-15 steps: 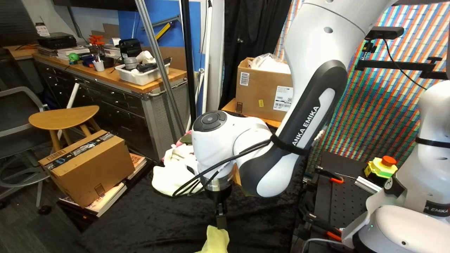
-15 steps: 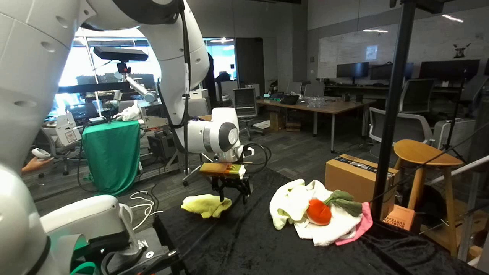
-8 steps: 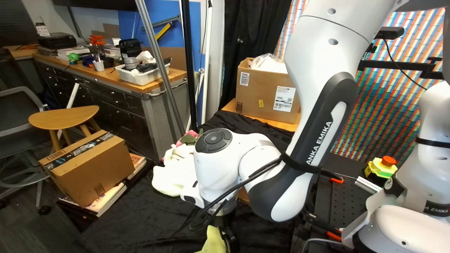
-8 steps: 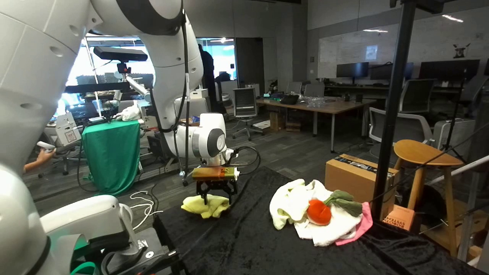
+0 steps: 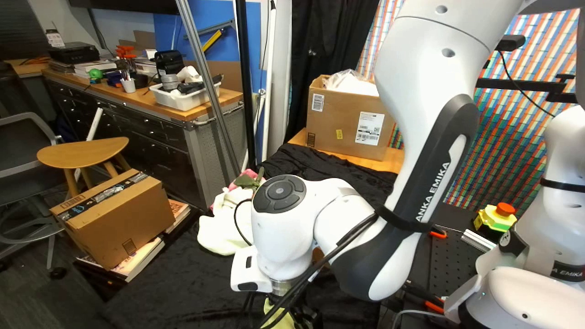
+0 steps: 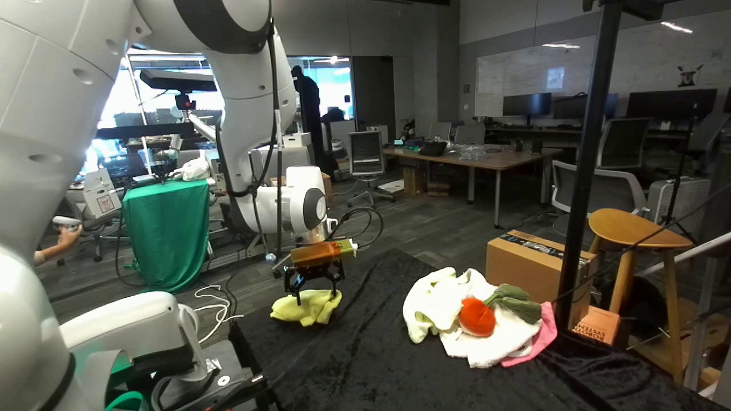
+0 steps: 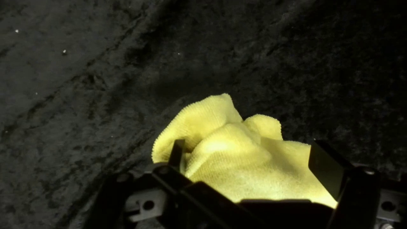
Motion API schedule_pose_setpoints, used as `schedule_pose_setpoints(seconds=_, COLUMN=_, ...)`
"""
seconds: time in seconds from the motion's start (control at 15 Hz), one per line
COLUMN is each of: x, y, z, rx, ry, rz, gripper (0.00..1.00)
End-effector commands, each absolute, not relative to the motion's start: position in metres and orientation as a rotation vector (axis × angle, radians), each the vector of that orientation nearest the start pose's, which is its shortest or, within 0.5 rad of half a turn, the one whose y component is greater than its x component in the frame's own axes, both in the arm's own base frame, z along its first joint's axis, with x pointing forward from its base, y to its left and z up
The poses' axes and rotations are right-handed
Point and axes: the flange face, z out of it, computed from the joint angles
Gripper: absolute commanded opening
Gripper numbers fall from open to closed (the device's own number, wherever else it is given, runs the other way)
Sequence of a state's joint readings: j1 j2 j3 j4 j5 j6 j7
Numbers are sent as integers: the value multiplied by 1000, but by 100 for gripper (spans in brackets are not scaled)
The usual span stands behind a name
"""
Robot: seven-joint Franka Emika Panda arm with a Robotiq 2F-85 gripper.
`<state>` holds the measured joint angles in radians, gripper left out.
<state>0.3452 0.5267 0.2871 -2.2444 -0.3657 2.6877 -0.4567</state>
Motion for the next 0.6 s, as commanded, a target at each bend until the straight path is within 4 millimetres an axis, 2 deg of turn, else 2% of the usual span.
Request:
schedule_pose_setpoints(seconds=0.0, x=419, y=331, z=135, rx=-2319, ry=-2160, rz=13, gripper=100)
schedule_pose_setpoints(seconds=0.27, x=421, y=332, z=133, rx=-2326, ry=-2190, rz=-47, gripper=100)
schedule_pose_setpoints(seconds=0.53, x=429, y=336, z=122, rx=-2452, ry=-2065, rz=-78, gripper=100)
